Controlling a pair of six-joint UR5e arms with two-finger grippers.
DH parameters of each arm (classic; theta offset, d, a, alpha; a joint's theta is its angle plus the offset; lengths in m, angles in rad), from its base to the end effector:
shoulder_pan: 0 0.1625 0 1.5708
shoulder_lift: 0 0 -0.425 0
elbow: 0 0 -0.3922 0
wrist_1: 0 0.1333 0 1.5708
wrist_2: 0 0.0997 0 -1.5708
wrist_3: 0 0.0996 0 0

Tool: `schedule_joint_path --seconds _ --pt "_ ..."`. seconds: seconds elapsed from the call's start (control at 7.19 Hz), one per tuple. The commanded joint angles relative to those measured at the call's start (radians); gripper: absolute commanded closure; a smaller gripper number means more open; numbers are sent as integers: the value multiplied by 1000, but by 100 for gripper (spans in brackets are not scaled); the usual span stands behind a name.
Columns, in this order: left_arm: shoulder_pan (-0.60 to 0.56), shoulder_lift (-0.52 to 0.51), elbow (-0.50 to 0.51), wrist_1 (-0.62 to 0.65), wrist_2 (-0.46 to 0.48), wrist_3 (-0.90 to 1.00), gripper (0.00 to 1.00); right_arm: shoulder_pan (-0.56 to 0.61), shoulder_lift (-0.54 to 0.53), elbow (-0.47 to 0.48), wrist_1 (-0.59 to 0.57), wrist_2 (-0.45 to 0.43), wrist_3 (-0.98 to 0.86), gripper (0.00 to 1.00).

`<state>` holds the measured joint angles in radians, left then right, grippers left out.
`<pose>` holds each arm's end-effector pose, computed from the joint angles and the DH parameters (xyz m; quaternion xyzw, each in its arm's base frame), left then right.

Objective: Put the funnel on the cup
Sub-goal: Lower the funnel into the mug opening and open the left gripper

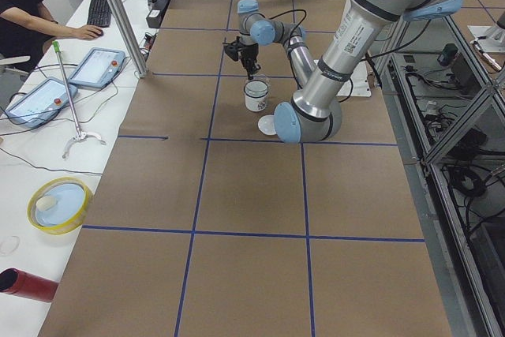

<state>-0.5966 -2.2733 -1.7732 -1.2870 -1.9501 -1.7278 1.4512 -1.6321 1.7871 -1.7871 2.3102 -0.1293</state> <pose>0.4850 -0.4460 0.1957 -0.1097 0.3320 -0.2905 0.8907 0.0113 -0.4611 0.6057 -0.0268 -0.3613 -0.1047 0.9262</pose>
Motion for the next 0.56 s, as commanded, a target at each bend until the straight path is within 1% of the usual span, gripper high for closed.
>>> schedule_joint_path --seconds 0.0,0.14,0.28,0.42 --pt "4 0 6 -21 0 8 100 0 0 0 0 0 0 0" --pt "6 0 8 -20 0 11 100 0 0 0 0 0 0 0" --pt "6 -2 9 -21 3 11 93 0 0 0 0 0 -1 0" --pt "6 -3 8 -21 10 11 89 0 0 0 0 0 -1 0"
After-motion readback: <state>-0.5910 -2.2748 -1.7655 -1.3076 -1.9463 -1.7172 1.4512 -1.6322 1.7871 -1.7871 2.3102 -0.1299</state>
